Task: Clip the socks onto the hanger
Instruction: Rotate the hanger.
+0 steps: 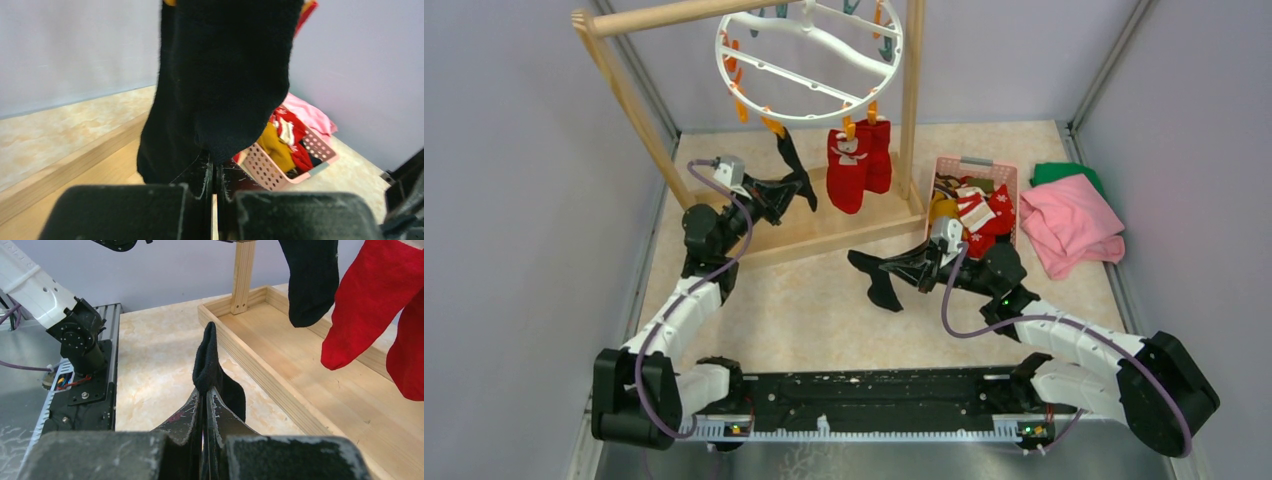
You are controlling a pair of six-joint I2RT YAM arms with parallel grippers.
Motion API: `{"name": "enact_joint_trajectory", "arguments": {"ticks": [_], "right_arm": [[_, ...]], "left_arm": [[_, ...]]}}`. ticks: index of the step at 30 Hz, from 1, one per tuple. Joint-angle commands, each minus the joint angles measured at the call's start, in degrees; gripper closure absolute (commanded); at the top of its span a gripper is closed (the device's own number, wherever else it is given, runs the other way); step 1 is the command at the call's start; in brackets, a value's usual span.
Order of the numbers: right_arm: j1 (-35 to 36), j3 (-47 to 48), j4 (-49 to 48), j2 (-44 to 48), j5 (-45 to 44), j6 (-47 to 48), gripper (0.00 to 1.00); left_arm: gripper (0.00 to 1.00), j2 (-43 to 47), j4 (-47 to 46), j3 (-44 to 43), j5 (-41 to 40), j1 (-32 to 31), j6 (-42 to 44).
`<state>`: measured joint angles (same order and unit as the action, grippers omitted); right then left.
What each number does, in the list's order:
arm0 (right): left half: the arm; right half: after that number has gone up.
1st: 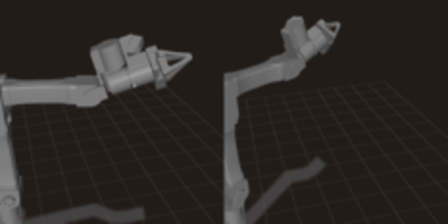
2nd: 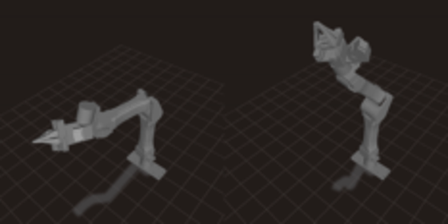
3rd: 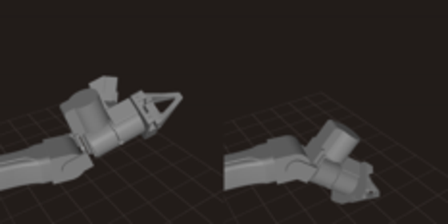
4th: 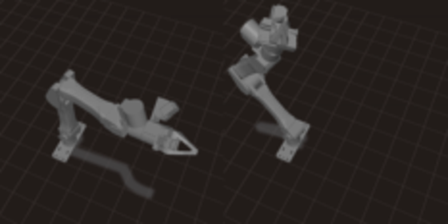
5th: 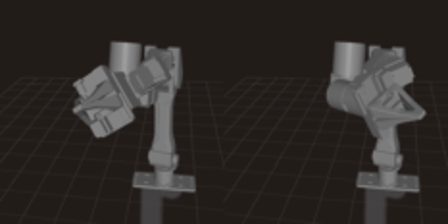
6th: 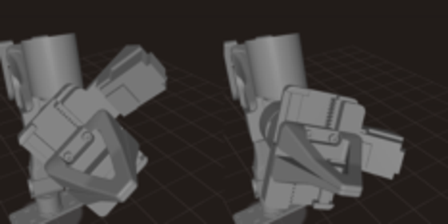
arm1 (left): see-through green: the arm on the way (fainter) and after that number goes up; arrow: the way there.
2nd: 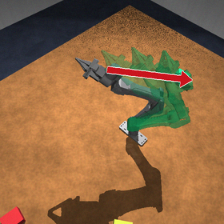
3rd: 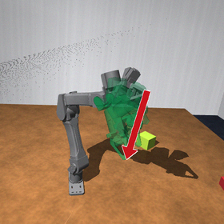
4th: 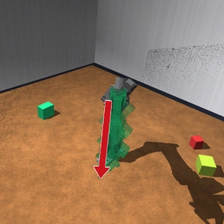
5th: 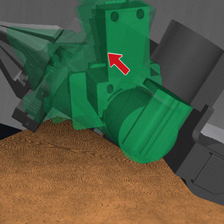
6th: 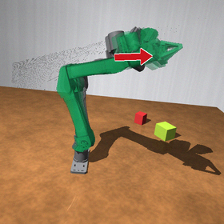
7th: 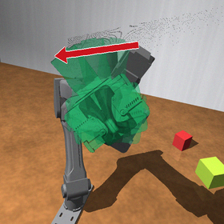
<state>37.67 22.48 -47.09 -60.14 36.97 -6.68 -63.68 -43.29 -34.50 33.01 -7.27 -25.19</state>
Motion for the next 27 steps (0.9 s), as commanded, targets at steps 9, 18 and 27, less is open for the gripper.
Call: {"name": "enact_joint_trajectory", "arguments": {"ticks": [9, 18, 27], "right_arm": [[-0.8, -0.1, -1.8, 1.0, 0.2, -0.4, 1.00], [-1.1, -1.0, -1.6, 3.3, -1.9, -0.1, 1.00], [-1.6, -2.0, -1.0, 5.3, -5.1, 0.3, 1.00]], "left_arm": [[1.00, -7.3, -7.5, -8.0, 5.7, -12.8, 4.7], [1.00, -15.7, -4.2, -18.3, 2.2, -18.1, 9.7], [1.00, -23.6, 0.6, -27.5, -9.4, -24.2, 18.5]]}}
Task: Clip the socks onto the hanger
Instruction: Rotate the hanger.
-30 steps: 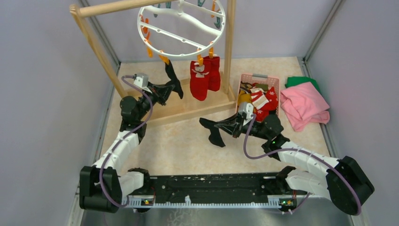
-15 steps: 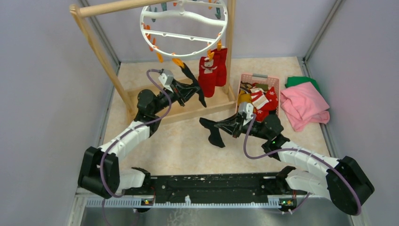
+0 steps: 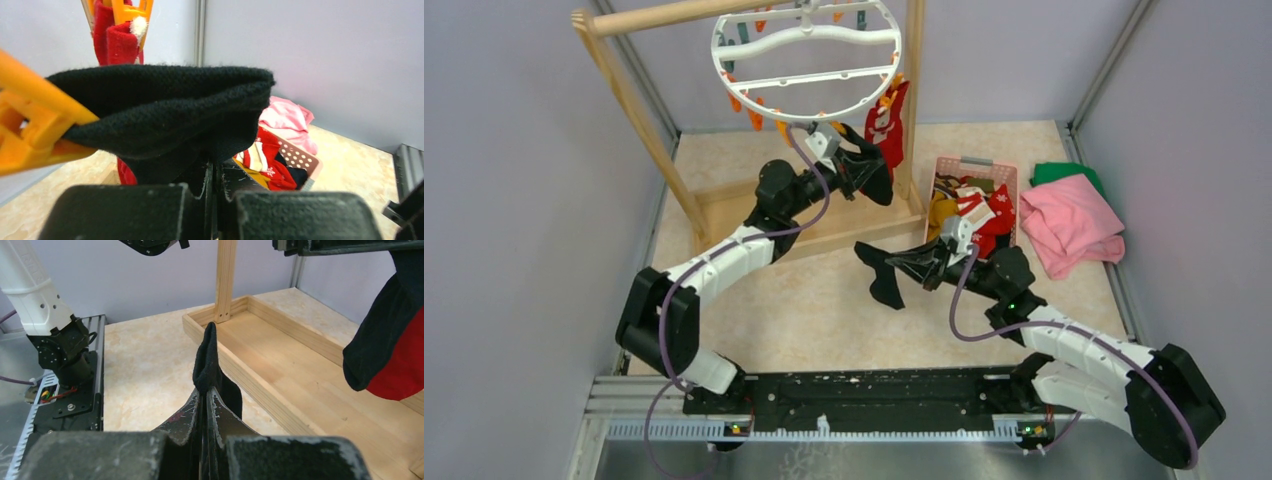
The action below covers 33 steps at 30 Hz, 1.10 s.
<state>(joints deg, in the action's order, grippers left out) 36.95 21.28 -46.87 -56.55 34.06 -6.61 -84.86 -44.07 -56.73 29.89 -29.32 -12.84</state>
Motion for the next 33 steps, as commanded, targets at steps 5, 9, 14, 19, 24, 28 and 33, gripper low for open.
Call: {"name": "enact_joint_trajectory", "arguments": {"ticks": [5, 9, 14, 19, 24, 28, 33], "right_arm": [[-1.4, -1.4, -0.7, 2.5, -4.7, 0.2, 1.00], [-1.9, -1.7, 0.1, 3.1, -7.7, -0.1, 1.00], [-3.2, -2.7, 0.6, 4.6, -12.3, -1.2, 1.00], [-4.8, -4.5, -0.8, 6.7, -15.2, -2.9, 1.00], [-5.3, -5.3, -1.5, 7.5, -16.2, -3.3, 1.00], [-5.4, -5.4, -1.7, 7.2, -16.3, -3.6, 1.00], [-5.6, -5.7, -1.9, 7.3, -16.4, -3.7, 1.00]], "left_arm": [[1.00, -6.3, 4.1, -10.9, -11.0, -4.1, 10.6], [1.00, -9.8, 5.6, -15.1, -13.9, -5.3, 12.3], [1.00, -14.5, 7.4, -21.0, -17.6, -6.3, 14.8], [1.00, -17.4, 7.4, -24.1, -23.7, -7.4, 14.8], [1.00, -20.0, 8.0, -27.0, -31.0, -8.7, 15.3], [1.00, -22.5, 9.6, -29.9, -34.0, -9.4, 15.9], [0.90, -22.6, 9.0, -29.6, -34.0, -9.8, 15.7]]}}
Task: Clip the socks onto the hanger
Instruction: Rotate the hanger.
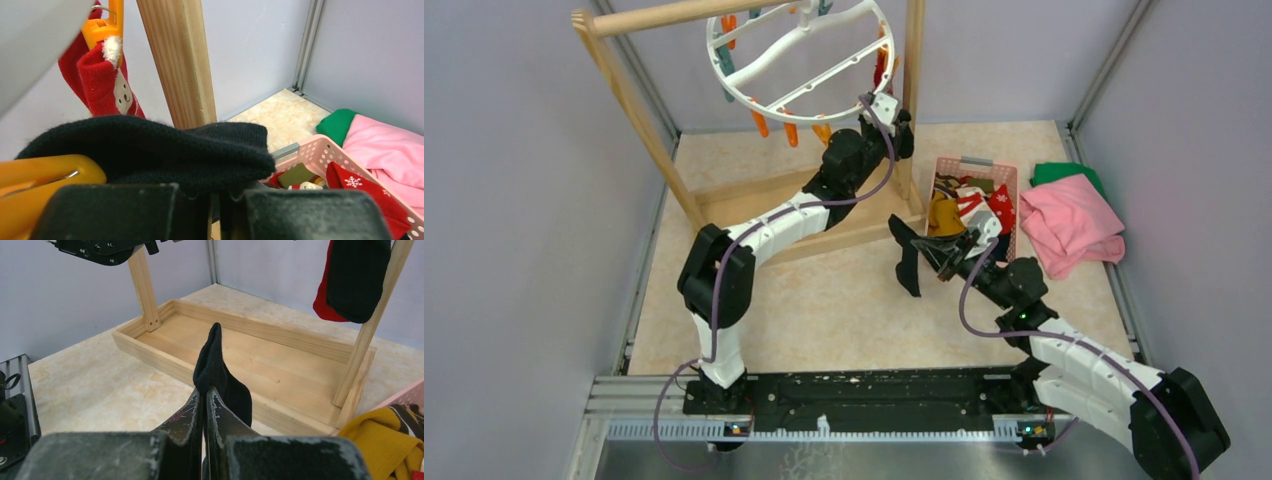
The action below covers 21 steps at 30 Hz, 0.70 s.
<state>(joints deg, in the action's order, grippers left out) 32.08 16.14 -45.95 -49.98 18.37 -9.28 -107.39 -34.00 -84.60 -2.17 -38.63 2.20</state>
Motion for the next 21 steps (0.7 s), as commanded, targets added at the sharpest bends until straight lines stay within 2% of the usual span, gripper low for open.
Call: {"name": "enact_joint_trajectory", "arguments": {"ticks": [1, 9, 12, 21], "right_arm": [[-0.8, -0.6, -2.8, 0.8, -0.7, -1.0, 1.00], [-0.9, -0.7, -3.2, 0.8, -0.3, -1.1, 1.00], [-0.8, -0.8, -3.4, 0.8, -0.3, -1.3, 1.00], [-0.9, -0.9, -3.6, 0.8, 0.0, -1.4, 1.00]], "left_arm": [[0.85, 0.3, -1.4, -1.1, -1.3, -0.6, 0.6], [0.44, 6.4, -5.2, 6.4, 6.4, -0.9, -1.7], [0.37, 8.7, -5.4, 8.7, 8.7, -0.9, -2.1], [0.25, 15.8, -5.1, 17.2, 14.6, -1.2, -2.1]]}}
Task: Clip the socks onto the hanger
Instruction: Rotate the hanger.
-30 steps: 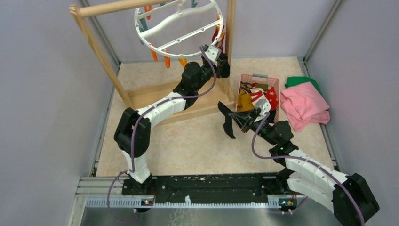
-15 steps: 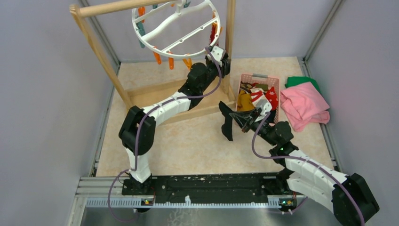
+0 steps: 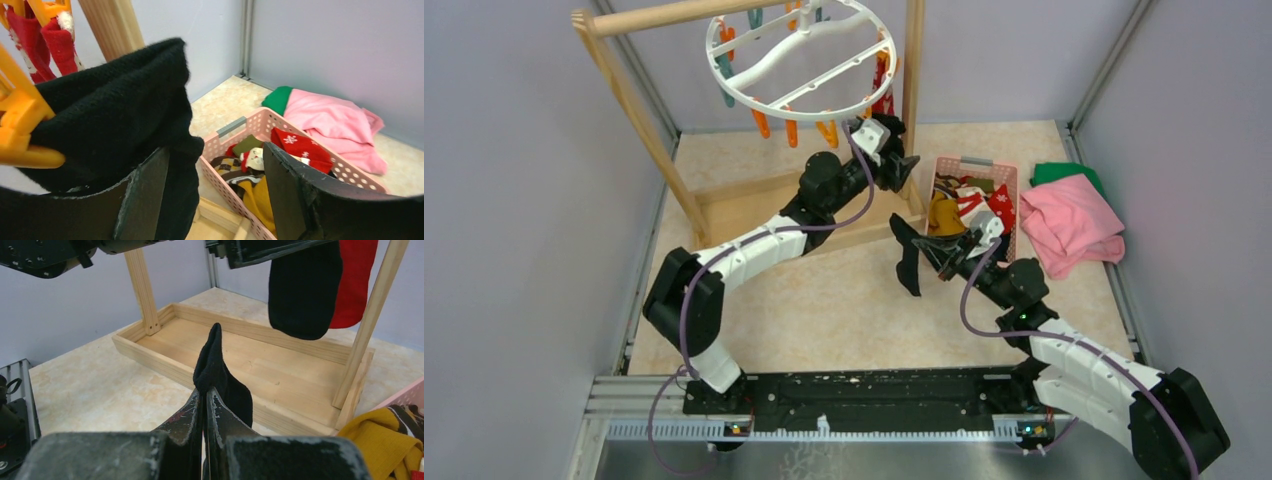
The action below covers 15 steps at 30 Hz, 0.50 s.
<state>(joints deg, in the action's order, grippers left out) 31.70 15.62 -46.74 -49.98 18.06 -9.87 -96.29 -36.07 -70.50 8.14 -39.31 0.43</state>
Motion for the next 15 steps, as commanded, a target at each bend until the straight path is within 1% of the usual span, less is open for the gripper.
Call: {"name": "enact_joint_trajectory", "arguments": {"ticks": [1, 7, 11, 13, 15], "right_arm": [[-0.5, -0.4, -2.9, 0.7, 0.4, -0.9, 1.00], [-0.6, -0.4, -3.3, 0.2, 0.7, -1.0, 1.00], [-0.6, -0.3, -3.4, 0.1, 0.9, -1.0, 1.00], [-0.6, -0.4, -3.5, 0.1, 0.9, -1.0, 1.00], [-0.6, -0.3, -3.6, 0.0, 1.1, -1.0, 1.00]], "left_arm": [[0.23, 5.4, -2.9, 4.0, 4.8, -0.6, -0.3], [0.16, 9.3, -3.2, 9.9, 8.4, -0.9, 1.7], [0.09, 11.7, -3.9, 13.3, 10.2, -1.1, 2.9], [0.03, 12.9, -5.3, 15.2, 10.3, -1.1, 2.7], [0.02, 14.0, -7.8, 17.4, 11.1, -1.2, 2.1]]}}
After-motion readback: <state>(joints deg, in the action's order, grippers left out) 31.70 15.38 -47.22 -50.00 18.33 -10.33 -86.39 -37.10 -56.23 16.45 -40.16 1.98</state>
